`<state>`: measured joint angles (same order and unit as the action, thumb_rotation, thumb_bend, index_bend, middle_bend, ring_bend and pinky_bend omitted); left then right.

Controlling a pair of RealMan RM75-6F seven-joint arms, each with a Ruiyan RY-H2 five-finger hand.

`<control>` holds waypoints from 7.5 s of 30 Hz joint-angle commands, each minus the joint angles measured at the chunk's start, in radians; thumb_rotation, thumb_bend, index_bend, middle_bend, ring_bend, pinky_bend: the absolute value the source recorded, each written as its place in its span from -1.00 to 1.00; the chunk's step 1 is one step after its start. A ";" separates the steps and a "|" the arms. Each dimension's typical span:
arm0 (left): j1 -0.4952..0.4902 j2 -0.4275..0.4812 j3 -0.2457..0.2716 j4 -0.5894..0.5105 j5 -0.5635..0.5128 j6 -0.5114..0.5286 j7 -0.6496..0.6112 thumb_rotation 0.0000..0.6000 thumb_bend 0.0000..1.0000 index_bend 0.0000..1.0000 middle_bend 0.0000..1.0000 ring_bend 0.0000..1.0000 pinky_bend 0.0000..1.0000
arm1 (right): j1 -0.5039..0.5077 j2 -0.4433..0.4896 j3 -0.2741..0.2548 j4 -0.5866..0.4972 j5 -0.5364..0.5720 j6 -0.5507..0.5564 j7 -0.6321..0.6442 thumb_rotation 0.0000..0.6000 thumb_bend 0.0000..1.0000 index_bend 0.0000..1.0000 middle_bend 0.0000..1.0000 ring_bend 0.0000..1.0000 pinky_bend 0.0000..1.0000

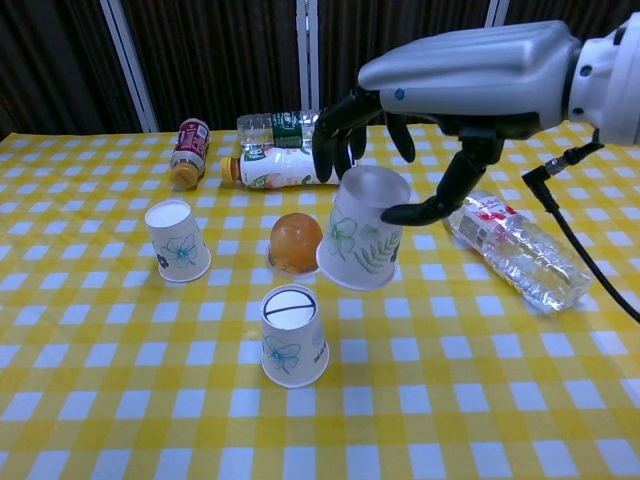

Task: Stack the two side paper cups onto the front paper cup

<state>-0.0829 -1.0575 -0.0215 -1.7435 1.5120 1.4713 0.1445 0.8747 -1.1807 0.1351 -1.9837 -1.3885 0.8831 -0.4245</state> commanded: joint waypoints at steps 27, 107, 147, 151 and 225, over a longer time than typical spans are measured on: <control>-0.006 0.008 0.000 0.012 -0.013 -0.014 -0.035 1.00 -1.00 -1.00 -1.00 -1.00 -1.00 | 0.114 -0.210 0.027 0.028 0.229 -0.015 -0.232 1.00 -0.41 -0.32 -0.23 -0.36 -0.03; -0.651 -0.330 -0.177 0.238 -0.398 -0.658 0.293 1.00 -0.49 -0.47 -0.54 -0.50 -0.18 | -0.602 0.036 -0.175 0.316 -0.174 0.692 0.212 1.00 -1.00 -1.00 -1.00 -1.00 -1.00; -0.657 -0.204 -0.186 -0.037 -0.273 -0.532 0.120 1.00 -0.41 -0.06 -0.22 -0.10 0.23 | -0.657 0.038 -0.106 0.324 -0.212 0.690 0.222 1.00 -1.00 -1.00 -1.00 -1.00 -1.00; -0.658 -0.152 -0.162 -0.134 -0.223 -0.555 0.102 1.00 -0.41 -0.06 -0.22 -0.10 0.23 | -0.661 0.037 -0.102 0.322 -0.216 0.688 0.218 1.00 -1.00 -1.00 -1.00 -1.00 -1.00; -0.308 -0.157 0.059 -0.117 -0.118 0.034 0.227 1.00 -1.00 -1.00 -1.00 -1.00 -1.00 | -0.705 0.052 -0.056 0.321 -0.232 0.681 0.238 1.00 -1.00 -1.00 -1.00 -1.00 -1.00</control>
<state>-0.4902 -1.2550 -0.0101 -1.8805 1.3518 1.3989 0.4217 0.1694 -1.1290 0.0788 -1.6630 -1.6209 1.5641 -0.1871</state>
